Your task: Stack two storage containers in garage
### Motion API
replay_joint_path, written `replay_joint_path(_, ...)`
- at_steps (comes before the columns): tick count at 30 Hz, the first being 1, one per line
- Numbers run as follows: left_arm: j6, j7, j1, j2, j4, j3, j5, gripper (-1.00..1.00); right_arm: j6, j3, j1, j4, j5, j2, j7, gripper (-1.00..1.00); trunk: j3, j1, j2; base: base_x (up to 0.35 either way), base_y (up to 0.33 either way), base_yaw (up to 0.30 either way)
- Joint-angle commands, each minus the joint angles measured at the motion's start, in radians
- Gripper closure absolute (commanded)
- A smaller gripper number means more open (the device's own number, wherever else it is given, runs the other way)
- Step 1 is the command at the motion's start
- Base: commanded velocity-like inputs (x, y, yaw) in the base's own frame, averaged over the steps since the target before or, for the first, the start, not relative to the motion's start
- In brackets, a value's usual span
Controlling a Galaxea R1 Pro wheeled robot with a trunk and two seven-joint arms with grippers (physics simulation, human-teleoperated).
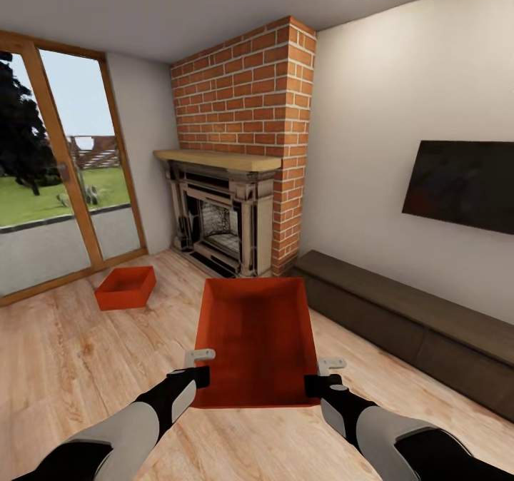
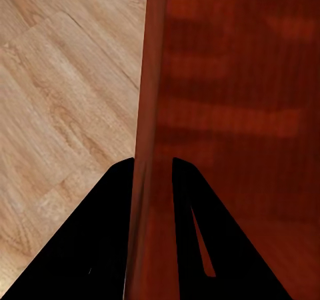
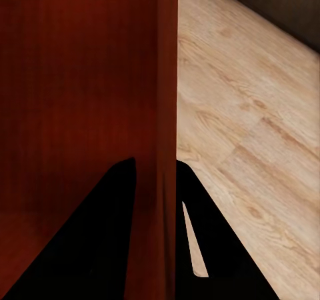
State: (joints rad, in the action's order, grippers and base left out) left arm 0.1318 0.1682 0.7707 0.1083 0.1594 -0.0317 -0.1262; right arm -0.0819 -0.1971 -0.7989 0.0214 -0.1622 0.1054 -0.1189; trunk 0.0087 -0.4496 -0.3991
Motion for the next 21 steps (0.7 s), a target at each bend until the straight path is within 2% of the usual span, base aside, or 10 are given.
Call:
replay_joint_path(1,0.006,0.039,0.0,-0.013,0.006,0.006,0.013,1.0,-0.006,0.002,-0.001,0.005,-0.023,0.0,-0.083,1.0,0.0,0.0,-0.001,0.0,0.0,0.0)
replay_joint_path(21,0.006,0.039,0.0,-0.013,0.006,0.006,0.013,1.0,-0.01,0.004,-0.002,0.005,-0.027,0.0,-0.085,1.0,0.0,0.0,-0.001,0.0,0.0,-0.013)
